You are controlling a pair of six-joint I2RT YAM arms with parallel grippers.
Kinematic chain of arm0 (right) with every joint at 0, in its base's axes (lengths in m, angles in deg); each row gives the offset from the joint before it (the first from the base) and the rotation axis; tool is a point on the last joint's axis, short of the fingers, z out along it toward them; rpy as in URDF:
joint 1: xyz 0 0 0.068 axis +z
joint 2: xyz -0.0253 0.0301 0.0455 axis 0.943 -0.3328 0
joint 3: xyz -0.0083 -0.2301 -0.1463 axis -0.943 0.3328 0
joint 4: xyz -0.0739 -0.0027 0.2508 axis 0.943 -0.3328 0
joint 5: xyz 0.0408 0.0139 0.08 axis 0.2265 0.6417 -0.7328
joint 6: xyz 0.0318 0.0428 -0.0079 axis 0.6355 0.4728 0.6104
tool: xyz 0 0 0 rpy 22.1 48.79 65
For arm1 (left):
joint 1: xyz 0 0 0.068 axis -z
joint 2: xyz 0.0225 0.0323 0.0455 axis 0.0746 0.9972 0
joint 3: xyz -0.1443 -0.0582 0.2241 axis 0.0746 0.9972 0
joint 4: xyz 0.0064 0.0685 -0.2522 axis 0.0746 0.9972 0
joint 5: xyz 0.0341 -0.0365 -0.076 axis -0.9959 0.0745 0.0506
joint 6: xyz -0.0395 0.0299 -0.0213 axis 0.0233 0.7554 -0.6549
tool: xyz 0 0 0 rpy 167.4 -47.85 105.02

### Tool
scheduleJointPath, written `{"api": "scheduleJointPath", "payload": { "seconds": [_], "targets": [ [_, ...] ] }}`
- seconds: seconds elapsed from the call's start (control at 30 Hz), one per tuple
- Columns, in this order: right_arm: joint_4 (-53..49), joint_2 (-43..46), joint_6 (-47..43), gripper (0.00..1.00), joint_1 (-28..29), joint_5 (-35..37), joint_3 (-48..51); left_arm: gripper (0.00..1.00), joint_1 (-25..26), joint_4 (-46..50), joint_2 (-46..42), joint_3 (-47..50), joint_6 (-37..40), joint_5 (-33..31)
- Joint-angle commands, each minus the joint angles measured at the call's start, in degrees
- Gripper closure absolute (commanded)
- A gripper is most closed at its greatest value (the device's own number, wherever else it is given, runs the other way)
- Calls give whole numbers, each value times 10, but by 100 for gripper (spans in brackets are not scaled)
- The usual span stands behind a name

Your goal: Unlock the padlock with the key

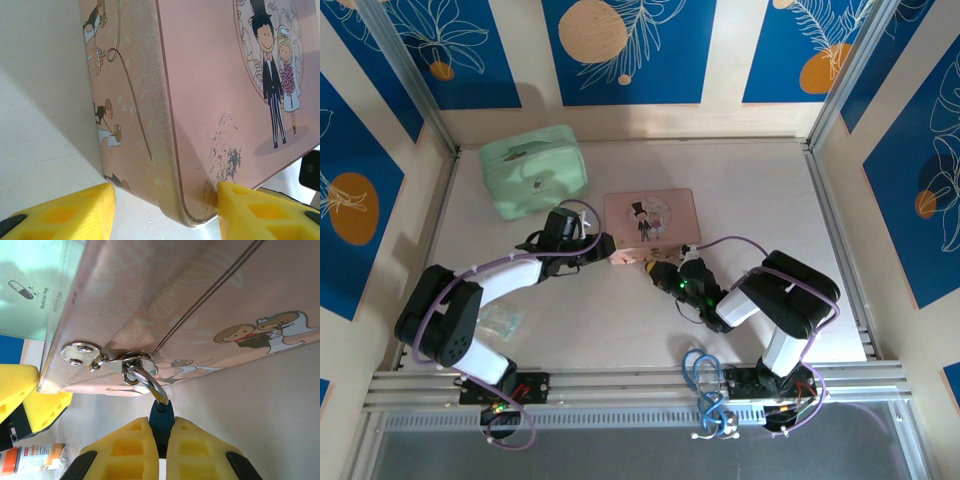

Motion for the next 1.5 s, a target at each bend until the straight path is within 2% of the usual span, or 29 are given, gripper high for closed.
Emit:
{"api": "scheduleJointPath", "payload": {
  "seconds": [0.0, 0.33, 0.57, 1.1, 1.47],
  "targets": [
    [1, 7, -6, 100, -4, 21, -5, 46, -15, 63, 7, 27, 5, -27],
    [-22, 10, -7, 100, -4, 16, -12, 46, -17, 64, 1, 32, 6, -29],
    [-93, 36, -29, 100, -7, -14, -32, 46, -22, 59, 7, 42, 9, -25],
    [-94, 25, -39, 100, -26, -74, -34, 47, -22, 110, -39, -1, 22, -28],
    [-102, 33, -45, 100, -22, -75, -40, 45, 15, 153, -87, -34, 29, -61]
  ]
}}
